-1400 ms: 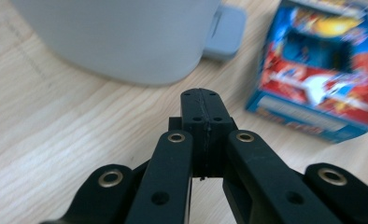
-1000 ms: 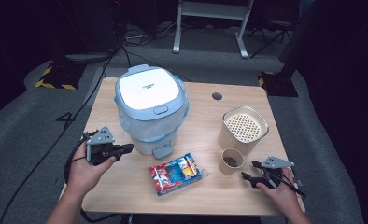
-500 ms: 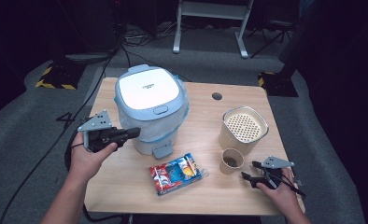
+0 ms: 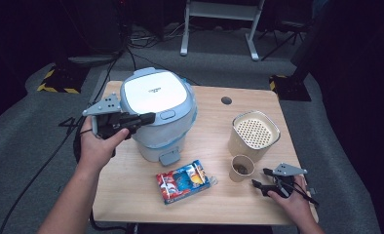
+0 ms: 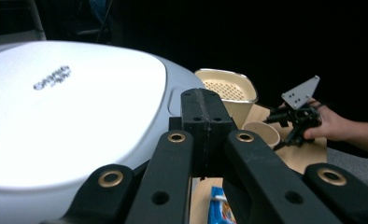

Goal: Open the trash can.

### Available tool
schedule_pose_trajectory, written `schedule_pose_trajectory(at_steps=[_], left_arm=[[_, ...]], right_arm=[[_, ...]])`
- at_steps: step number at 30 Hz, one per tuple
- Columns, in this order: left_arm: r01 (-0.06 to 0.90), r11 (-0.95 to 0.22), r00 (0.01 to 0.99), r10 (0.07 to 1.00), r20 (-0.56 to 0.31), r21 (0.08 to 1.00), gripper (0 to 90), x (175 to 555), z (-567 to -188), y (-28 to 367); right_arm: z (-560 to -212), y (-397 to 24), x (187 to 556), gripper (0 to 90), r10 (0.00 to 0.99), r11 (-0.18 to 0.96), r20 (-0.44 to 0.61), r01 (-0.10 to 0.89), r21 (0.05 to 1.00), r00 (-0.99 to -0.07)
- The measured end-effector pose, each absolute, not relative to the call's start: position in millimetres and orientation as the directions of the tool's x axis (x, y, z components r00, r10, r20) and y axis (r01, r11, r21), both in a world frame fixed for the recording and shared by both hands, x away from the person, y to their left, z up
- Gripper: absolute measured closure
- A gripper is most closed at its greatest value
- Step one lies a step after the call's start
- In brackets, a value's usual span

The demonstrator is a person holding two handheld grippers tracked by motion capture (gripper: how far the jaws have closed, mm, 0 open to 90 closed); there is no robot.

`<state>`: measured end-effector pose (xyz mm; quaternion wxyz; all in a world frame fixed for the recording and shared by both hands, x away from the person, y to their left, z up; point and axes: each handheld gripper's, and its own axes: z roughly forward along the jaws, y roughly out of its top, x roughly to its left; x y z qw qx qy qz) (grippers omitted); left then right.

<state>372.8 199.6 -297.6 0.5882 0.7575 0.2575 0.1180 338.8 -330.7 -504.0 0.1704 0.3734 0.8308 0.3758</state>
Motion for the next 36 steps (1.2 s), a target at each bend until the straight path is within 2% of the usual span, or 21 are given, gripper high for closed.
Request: schedule_pose_trajectory(at_steps=[7,17,22,29,36], left_arm=[[0.252,-0.191,0.837,0.535,-0.114,0.949,90.0,384,-288,181],[0.264,-0.243,0.827,0.555,-0.090,0.933,90.0,390,-294,166],[0.264,-0.282,0.818,0.572,-0.059,0.922,90.0,390,-294,161],[0.232,-0.368,0.799,0.600,0.039,0.901,90.0,382,-288,153],[0.246,-0.367,0.798,0.602,0.028,0.897,90.0,384,-288,152]], right_arm=[[-504,-331,339,29.0,0.747,0.440,-0.002,0.492,0.751,-0.665],[-504,-331,339,29.0,0.746,0.440,-0.001,0.492,0.751,-0.666],[-504,-331,339,29.0,0.746,0.440,-0.002,0.492,0.751,-0.666],[-504,-331,339,29.0,0.746,0.440,-0.002,0.492,0.752,-0.665],[-504,-331,339,29.0,0.746,0.440,-0.002,0.491,0.751,-0.666]])
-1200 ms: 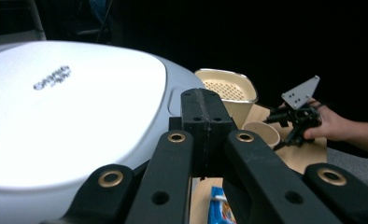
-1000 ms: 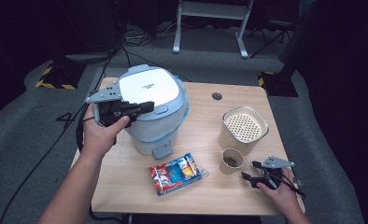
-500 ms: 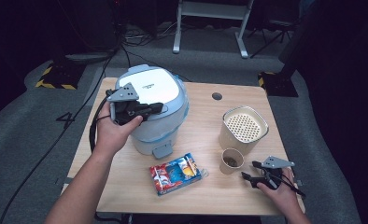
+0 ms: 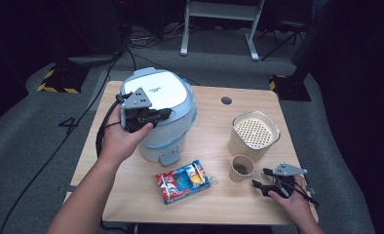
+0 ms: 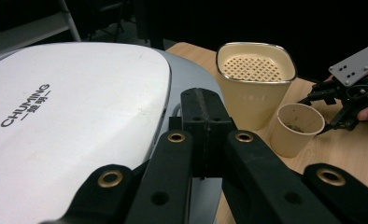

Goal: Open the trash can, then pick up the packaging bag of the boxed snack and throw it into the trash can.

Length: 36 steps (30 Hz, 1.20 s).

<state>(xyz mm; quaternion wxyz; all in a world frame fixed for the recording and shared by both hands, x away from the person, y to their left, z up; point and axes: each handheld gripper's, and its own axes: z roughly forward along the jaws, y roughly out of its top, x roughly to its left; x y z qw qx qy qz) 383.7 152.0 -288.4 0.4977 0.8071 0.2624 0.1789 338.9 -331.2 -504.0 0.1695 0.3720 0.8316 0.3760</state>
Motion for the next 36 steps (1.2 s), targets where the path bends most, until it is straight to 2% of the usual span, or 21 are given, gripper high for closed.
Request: schedule_pose_trajectory(at_steps=[8,14,15,16,19,25,33,36], left_arm=[[0.239,-0.362,0.799,0.600,0.029,0.901,90.0,384,-290,152],[0.234,-0.310,0.821,0.570,-0.016,0.921,90.0,387,-295,155],[0.231,-0.293,0.823,0.568,-0.026,0.928,87.7,386,-295,155],[0.225,-0.280,0.825,0.564,-0.030,0.933,79.5,386,-295,156],[0.212,-0.220,0.855,0.513,-0.072,0.952,74.0,380,-292,156],[0.189,-0.227,0.890,0.451,-0.069,0.955,69.4,364,-290,151],[0.194,-0.227,0.901,0.426,-0.081,0.954,56.1,357,-310,151],[0.199,-0.258,0.904,0.421,-0.075,0.946,55.8,352,-321,151]], right_arm=[[-504,-331,339,29.0,0.746,0.440,-0.002,0.491,0.751,-0.666],[-504,-331,339,29.0,0.746,0.440,-0.001,0.492,0.751,-0.666],[-504,-331,339,29.0,0.746,0.439,0.000,0.491,0.752,-0.666],[-504,-331,339,29.0,0.745,0.439,0.000,0.491,0.752,-0.667],[-504,-331,339,29.0,0.746,0.441,-0.003,0.491,0.751,-0.666],[-504,-331,339,29.0,0.746,0.441,-0.003,0.491,0.751,-0.666],[-504,-331,339,28.9,0.746,0.441,-0.003,0.491,0.751,-0.666],[-504,-331,339,28.9,0.746,0.441,-0.002,0.491,0.751,-0.666]])
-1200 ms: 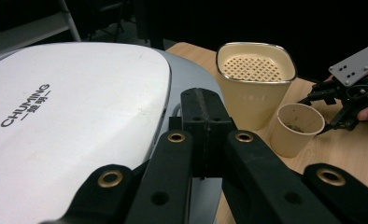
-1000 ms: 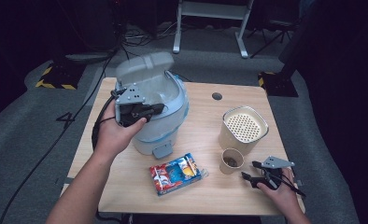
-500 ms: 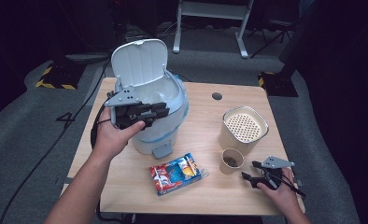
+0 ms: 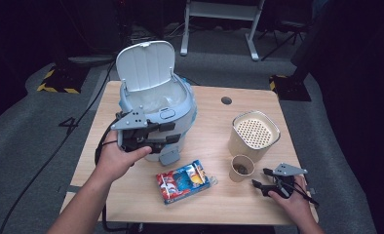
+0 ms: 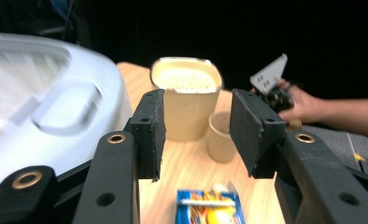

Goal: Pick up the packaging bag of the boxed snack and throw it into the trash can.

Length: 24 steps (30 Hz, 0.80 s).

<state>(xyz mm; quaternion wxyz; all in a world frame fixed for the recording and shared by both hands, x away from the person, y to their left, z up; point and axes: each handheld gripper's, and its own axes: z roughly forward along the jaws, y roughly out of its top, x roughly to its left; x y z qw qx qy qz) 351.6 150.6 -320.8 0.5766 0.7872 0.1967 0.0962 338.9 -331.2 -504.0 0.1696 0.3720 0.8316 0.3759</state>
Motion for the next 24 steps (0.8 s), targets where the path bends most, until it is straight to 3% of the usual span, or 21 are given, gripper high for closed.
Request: schedule_pose_trajectory(at_steps=[10,24], left_arm=[[0.251,-0.330,0.896,0.436,-0.089,0.910,54.5,343,-367,145],[0.391,-0.411,0.868,0.461,-0.182,0.823,51.9,355,-444,131]], right_arm=[[-504,-331,339,28.9,0.746,0.441,-0.002,0.491,0.751,-0.666],[-504,-331,339,29.0,0.746,0.441,-0.003,0.491,0.751,-0.666]])
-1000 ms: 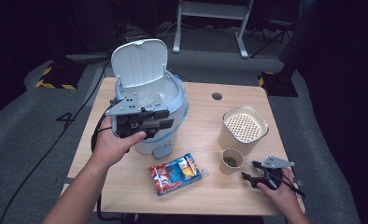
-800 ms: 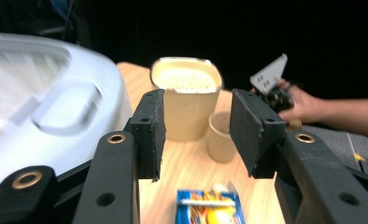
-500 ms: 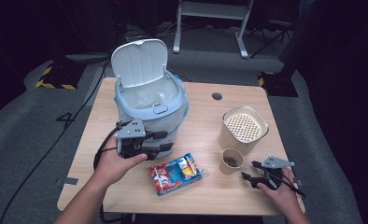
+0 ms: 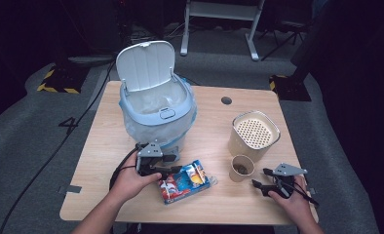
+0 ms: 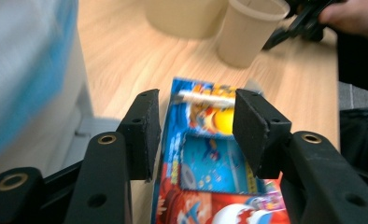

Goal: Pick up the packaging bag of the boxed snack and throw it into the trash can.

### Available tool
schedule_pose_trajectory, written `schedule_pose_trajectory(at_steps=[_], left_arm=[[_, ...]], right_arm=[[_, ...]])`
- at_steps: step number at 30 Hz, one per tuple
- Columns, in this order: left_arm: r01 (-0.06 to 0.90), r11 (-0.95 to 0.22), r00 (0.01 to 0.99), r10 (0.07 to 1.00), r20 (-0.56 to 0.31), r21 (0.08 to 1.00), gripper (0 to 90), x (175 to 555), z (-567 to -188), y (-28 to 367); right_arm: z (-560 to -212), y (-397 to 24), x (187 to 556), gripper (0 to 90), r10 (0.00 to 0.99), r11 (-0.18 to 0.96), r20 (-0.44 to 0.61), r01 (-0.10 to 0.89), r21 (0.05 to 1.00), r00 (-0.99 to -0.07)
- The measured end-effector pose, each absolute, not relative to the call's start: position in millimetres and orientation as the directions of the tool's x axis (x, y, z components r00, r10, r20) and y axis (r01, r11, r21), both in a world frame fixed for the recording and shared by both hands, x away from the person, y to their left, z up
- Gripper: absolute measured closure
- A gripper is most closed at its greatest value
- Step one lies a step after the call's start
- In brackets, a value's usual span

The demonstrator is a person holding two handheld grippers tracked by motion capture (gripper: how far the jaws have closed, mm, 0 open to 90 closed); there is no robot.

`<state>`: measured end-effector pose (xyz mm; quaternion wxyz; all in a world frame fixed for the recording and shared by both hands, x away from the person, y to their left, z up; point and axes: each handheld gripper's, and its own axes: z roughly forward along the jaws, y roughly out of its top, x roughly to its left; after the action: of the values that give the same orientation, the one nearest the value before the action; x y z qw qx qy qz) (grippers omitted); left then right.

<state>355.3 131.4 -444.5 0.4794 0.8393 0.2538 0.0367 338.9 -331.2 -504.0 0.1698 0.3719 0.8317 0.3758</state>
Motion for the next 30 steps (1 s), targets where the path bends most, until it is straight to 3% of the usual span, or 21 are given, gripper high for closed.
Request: schedule_pose_trajectory(at_steps=[12,25,30], left_arm=[[0.476,-0.467,0.843,0.483,-0.236,0.745,52.9,367,-477,122],[0.461,-0.532,0.867,0.440,-0.233,0.710,54.6,349,-475,109],[0.473,-0.525,0.854,0.471,-0.222,0.708,54.4,354,-476,109]], right_arm=[[-504,-331,339,29.0,0.746,0.441,-0.003,0.491,0.751,-0.666],[-504,-331,339,28.9,0.746,0.442,-0.004,0.491,0.751,-0.666],[-504,-331,339,29.0,0.746,0.442,-0.004,0.491,0.751,-0.666]])
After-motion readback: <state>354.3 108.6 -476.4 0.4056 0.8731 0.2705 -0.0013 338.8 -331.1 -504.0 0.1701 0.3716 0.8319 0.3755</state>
